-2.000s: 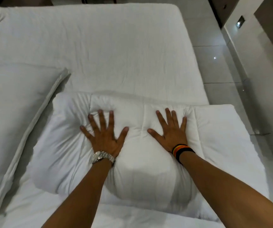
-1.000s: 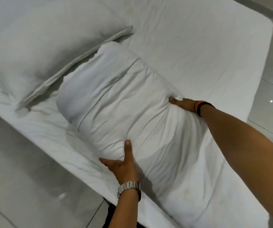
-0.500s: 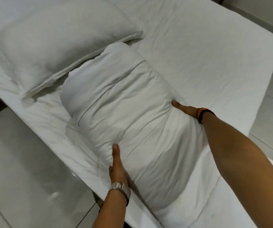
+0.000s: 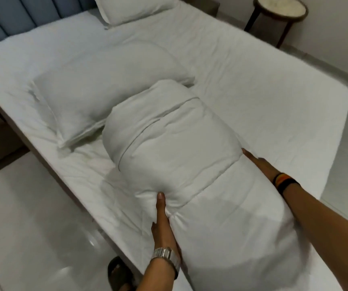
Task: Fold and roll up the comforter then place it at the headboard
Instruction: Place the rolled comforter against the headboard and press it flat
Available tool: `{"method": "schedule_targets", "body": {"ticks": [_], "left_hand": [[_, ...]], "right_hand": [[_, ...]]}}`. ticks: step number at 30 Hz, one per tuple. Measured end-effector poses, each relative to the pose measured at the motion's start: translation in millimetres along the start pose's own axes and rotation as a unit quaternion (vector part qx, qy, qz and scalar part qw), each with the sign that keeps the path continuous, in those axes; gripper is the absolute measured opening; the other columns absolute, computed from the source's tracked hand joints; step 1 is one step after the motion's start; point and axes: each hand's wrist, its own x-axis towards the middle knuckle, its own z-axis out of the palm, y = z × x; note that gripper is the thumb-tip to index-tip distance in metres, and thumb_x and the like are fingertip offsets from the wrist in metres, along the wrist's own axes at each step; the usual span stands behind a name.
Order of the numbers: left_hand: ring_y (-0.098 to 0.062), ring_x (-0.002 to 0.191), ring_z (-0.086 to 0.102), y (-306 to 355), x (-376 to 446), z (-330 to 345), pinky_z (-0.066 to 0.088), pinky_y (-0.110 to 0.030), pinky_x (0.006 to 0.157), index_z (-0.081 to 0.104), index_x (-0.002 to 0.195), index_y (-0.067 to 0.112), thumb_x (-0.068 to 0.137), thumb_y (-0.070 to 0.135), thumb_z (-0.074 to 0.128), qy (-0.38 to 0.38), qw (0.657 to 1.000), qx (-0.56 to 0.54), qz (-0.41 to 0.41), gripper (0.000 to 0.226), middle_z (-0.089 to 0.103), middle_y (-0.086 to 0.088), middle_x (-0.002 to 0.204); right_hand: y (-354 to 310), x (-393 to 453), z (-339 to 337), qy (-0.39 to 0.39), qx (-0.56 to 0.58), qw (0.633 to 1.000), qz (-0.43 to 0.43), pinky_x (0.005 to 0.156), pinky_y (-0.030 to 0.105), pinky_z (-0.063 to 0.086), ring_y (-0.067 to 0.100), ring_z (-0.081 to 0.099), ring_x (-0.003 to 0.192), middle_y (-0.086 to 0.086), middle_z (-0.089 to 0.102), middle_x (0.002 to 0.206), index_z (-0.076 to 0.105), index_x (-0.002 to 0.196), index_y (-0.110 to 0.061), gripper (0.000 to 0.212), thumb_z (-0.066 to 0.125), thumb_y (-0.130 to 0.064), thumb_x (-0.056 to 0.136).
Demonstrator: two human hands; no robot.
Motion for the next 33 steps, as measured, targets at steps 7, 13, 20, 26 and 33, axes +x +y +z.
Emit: {"method": "schedule_targets", "body": {"ticks": [7, 13, 20, 26, 33], "left_hand": [[-0.026, 0.099, 0.076, 168.5, -15.9, 7.2, 0.060, -0.039, 0.089, 0.069, 0.129, 0.029, 0.037, 0.096, 0.077, -0.061, 0.991, 0.084, 0.087, 0.114, 0.080, 0.000, 0.109], [-0.012, 0.102, 0.076, 383.0, -11.4, 9.6, 0.052, -0.037, 0.105, 0.072, 0.115, 0.037, 0.048, 0.093, 0.073, -0.171, 0.936, 0.151, 0.270, 0.087, 0.079, 0.012, 0.111], [-0.017, 0.111, 0.068, 634.2, 8.6, -9.4, 0.049, -0.028, 0.102, 0.053, 0.150, 0.025, 0.048, 0.090, 0.074, -0.139, 0.877, 0.306, 0.344, 0.123, 0.067, 0.001, 0.136], [-0.005, 0.082, 0.060, 786.7, 40.6, -19.7, 0.042, -0.021, 0.067, 0.038, 0.158, 0.017, 0.055, 0.089, 0.071, -0.131, 0.857, 0.330, 0.373, 0.130, 0.065, 0.006, 0.121], [-0.027, 0.131, 0.055, 937.6, 91.9, 28.7, 0.043, -0.039, 0.101, 0.028, 0.162, 0.018, 0.047, 0.095, 0.067, -0.130, 0.834, 0.361, 0.397, 0.144, 0.042, -0.007, 0.161]], "right_hand": [[-118.4, -56.5, 30.3, 0.057, 0.077, 0.995, -0.032, 0.072, 0.025, 0.049, 0.017, 0.071, 0.097, -0.009, 0.076, 0.100, 0.068, 0.104, -0.036, 0.088, 0.072, -0.100, 0.045], [-254.6, -56.1, 115.7, 0.048, 0.143, 0.983, -0.109, 0.108, 0.034, 0.039, 0.019, 0.056, 0.122, -0.009, 0.052, 0.151, 0.046, 0.154, -0.043, 0.124, 0.065, -0.104, 0.048], [-405.3, -36.6, 279.8, 0.017, 0.284, 0.945, -0.163, 0.119, 0.042, 0.040, 0.031, 0.052, 0.140, 0.004, 0.059, 0.149, 0.050, 0.155, -0.029, 0.107, 0.071, -0.089, 0.068], [-510.1, -11.4, 380.7, -0.002, 0.353, 0.926, -0.131, 0.115, 0.045, 0.046, 0.030, 0.061, 0.128, 0.006, 0.063, 0.144, 0.047, 0.157, -0.028, 0.141, 0.080, -0.095, 0.037], [-645.7, 49.9, 425.6, 0.029, 0.381, 0.904, -0.192, 0.111, 0.044, 0.049, 0.031, 0.063, 0.128, 0.002, 0.064, 0.142, 0.047, 0.157, -0.025, 0.125, 0.080, -0.090, 0.055]]}}
